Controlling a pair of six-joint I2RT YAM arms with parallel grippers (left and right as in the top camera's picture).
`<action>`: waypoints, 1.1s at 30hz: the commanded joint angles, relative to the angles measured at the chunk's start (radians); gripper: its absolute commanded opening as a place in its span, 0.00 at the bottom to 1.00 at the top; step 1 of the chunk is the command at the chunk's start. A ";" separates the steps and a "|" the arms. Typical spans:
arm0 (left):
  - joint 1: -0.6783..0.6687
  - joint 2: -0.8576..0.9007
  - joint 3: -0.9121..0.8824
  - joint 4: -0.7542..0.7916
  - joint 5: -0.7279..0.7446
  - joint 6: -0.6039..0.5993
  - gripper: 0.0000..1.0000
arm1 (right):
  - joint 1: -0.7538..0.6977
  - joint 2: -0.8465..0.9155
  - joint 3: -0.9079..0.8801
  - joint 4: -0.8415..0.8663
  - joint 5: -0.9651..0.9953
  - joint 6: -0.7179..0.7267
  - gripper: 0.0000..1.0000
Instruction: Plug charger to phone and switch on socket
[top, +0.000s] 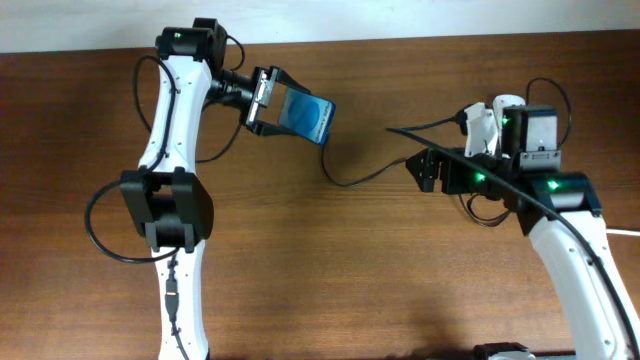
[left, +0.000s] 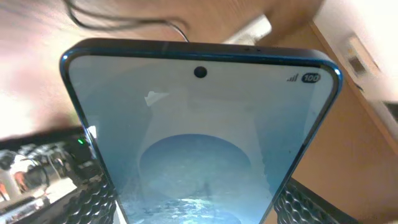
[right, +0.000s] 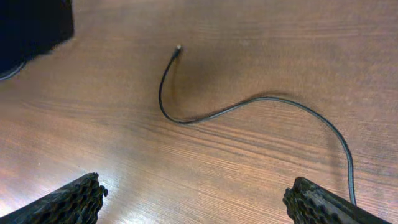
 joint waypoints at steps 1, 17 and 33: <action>0.002 0.001 0.029 -0.005 0.226 -0.017 0.00 | 0.009 0.013 0.011 0.000 -0.020 0.007 0.98; -0.052 0.001 0.029 -0.005 -0.186 -0.136 0.00 | 0.143 0.037 0.011 0.278 -0.047 0.366 0.91; -0.169 0.001 0.029 0.034 -0.280 -0.276 0.00 | 0.313 0.285 0.011 0.503 0.069 0.636 0.59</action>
